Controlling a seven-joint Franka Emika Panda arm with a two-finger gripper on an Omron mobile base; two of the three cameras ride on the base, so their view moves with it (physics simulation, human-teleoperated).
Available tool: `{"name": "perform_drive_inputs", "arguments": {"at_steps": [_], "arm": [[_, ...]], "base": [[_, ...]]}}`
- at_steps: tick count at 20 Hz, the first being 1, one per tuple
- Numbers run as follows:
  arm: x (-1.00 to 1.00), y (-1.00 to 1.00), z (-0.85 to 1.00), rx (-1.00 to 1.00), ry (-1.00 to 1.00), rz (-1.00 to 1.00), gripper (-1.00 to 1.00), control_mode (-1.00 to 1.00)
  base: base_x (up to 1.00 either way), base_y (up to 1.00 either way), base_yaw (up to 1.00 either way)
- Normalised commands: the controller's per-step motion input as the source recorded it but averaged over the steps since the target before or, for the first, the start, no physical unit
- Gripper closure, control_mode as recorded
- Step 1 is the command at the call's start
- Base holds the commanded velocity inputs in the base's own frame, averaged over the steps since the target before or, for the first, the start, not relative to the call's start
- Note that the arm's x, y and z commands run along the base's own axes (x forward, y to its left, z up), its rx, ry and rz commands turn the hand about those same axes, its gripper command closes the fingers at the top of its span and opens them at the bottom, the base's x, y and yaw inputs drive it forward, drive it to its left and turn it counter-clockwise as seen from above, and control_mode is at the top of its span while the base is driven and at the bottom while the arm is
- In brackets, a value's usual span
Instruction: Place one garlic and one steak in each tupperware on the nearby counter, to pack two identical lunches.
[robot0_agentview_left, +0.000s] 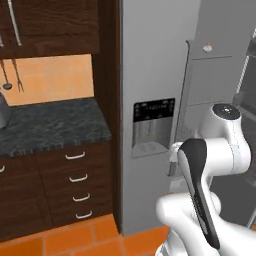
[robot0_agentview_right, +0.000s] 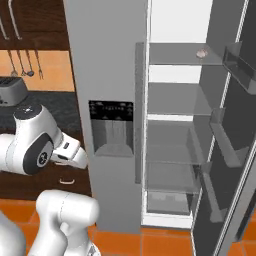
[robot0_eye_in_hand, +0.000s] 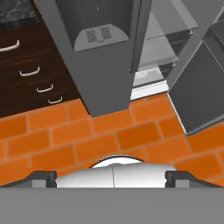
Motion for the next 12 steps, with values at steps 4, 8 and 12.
{"name": "perform_drive_inputs", "arguments": {"at_steps": [4,8,12], "arm": [[0.00,0.00,0.00,0.00,0.00,0.00,-1.00,1.00],[0.00,0.00,0.00,0.00,0.00,0.00,-1.00,1.00],[0.00,0.00,0.00,0.00,0.00,0.00,-1.00,1.00]], "base": [[-0.05,-1.00,-0.01],[-0.01,-0.94,0.00],[0.06,-0.48,0.00]]}}
